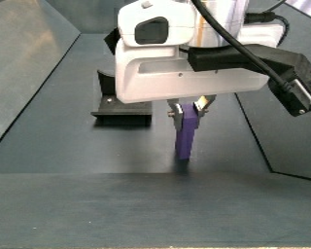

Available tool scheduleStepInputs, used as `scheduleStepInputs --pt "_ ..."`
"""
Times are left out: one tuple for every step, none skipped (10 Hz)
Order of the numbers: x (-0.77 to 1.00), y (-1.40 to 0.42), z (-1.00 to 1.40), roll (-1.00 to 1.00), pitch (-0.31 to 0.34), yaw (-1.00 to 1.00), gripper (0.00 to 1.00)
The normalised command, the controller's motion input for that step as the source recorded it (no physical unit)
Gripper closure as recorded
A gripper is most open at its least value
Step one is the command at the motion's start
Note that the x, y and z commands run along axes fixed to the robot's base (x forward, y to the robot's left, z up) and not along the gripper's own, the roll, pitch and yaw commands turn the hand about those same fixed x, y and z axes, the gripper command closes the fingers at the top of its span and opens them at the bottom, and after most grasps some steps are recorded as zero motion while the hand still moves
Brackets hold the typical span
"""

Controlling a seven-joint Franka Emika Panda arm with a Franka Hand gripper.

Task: Pick up the rectangle object. Move up. Move to above the board. Insert the rectangle object.
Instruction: Pick up the rectangle object.

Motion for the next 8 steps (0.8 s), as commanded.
scheduleStepInputs --pt "0.0 0.0 0.0 0.0 0.0 0.0 1.0" --pt "0.0 0.0 0.0 0.0 0.0 0.0 1.0" --pt "0.0 0.0 0.0 0.0 0.0 0.0 1.0" --pt "0.0 0.0 0.0 0.0 0.0 0.0 1.0" --pt "0.0 0.0 0.0 0.0 0.0 0.0 1.0" --pt "0.0 0.0 0.0 0.0 0.0 0.0 1.0" --pt "0.0 0.0 0.0 0.0 0.0 0.0 1.0" --pt "0.0 0.0 0.0 0.0 0.0 0.0 1.0"
